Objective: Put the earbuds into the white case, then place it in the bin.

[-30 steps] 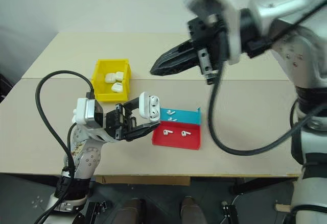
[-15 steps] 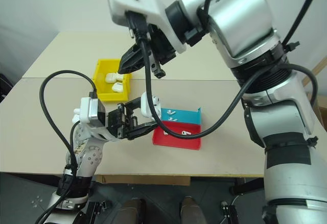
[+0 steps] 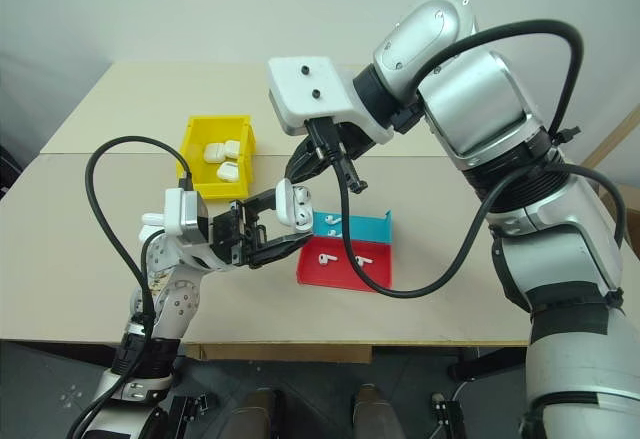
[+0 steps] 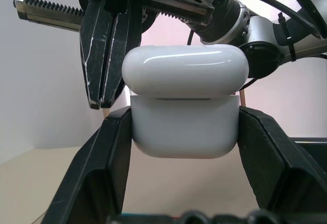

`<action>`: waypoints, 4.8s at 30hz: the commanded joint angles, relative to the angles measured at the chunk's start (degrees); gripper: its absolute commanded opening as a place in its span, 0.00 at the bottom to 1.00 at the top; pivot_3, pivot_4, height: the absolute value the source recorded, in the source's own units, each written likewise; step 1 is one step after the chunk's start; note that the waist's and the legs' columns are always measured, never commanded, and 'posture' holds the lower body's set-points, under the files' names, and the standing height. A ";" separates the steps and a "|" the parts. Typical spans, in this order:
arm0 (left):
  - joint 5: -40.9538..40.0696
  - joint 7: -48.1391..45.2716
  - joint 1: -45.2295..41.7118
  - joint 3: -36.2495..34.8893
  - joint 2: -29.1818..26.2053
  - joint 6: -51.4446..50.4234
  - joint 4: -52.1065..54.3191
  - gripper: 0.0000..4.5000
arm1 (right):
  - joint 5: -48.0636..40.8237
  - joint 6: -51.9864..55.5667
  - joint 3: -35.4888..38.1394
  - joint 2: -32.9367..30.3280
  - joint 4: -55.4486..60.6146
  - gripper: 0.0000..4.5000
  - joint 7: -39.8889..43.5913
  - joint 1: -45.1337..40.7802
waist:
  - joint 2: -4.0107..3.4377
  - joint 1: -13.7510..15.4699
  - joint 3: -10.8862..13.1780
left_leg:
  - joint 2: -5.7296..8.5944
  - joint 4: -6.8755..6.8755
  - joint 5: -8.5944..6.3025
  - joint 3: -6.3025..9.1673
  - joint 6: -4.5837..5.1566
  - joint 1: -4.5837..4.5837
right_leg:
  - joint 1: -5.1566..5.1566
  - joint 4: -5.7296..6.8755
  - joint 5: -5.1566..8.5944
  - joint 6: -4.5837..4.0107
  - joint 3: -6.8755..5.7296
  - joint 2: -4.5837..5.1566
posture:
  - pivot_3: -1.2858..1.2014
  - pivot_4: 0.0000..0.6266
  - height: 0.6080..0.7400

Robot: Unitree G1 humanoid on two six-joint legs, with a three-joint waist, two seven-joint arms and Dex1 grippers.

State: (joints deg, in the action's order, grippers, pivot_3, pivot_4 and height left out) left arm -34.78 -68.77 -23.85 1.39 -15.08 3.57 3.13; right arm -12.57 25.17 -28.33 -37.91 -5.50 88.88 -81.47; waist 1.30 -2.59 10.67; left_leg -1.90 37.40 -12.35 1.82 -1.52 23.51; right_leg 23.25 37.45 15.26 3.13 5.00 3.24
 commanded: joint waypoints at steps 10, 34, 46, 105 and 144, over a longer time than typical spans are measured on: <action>1.23 -0.68 -1.14 0.18 0.95 1.85 -1.48 0.61 | -0.28 -2.02 3.89 1.82 -0.17 0.01 1.75 -1.20 | 0.00 0.14 0.00 | 0.04 0.09 0.00 0.00 0.00 0.00 | -0.03 0.06 0.00 0.00 0.01 0.02 | 0.52 0.24 1.00; 2.30 -2.24 -3.10 -0.84 1.35 4.26 -5.50 0.61 | 0.44 -3.02 2.34 0.86 2.94 0.01 3.61 1.73 | 0.00 0.14 0.00 | 0.04 0.09 0.00 0.01 0.00 -0.01 | -0.03 0.08 0.01 0.00 0.00 0.02 | 0.52 0.24 1.00; 2.24 -2.32 -3.05 -1.36 1.20 4.74 -5.63 0.61 | -0.22 -4.18 1.98 -3.17 3.95 0.01 3.62 3.29 | 0.00 0.14 0.00 | 0.04 0.09 0.00 0.00 0.00 -0.01 | -0.04 0.08 0.01 0.01 0.01 0.02 | 0.52 0.24 1.00; 32.11 58.86 -26.85 -9.08 -5.51 -19.80 -27.78 1.00 | -19.11 27.62 38.27 -8.06 25.79 0.00 -42.73 43.28 | 0.05 1.69 0.00 | 0.16 0.16 0.00 0.02 0.00 0.14 | -0.05 0.06 0.03 0.05 0.03 0.08 | 0.52 0.24 1.00; -9.69 2.46 25.82 -27.91 -36.60 -31.51 20.59 1.00 | -11.57 -12.21 52.06 -22.08 30.66 0.00 -20.20 80.87 | 0.07 0.35 -0.01 | 0.01 0.13 -0.02 -0.22 0.00 -0.26 | -0.29 0.06 0.14 0.05 0.16 0.03 | 0.52 0.24 1.00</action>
State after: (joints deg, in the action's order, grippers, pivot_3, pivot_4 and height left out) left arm -42.58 -66.41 2.56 -24.52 -50.76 -27.30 21.81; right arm -23.11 13.32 21.85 -59.78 23.36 69.47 0.38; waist 1.37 -2.25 10.65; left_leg -1.89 37.52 -12.37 1.60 -1.52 23.25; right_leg 22.96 37.51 15.41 3.17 5.17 3.27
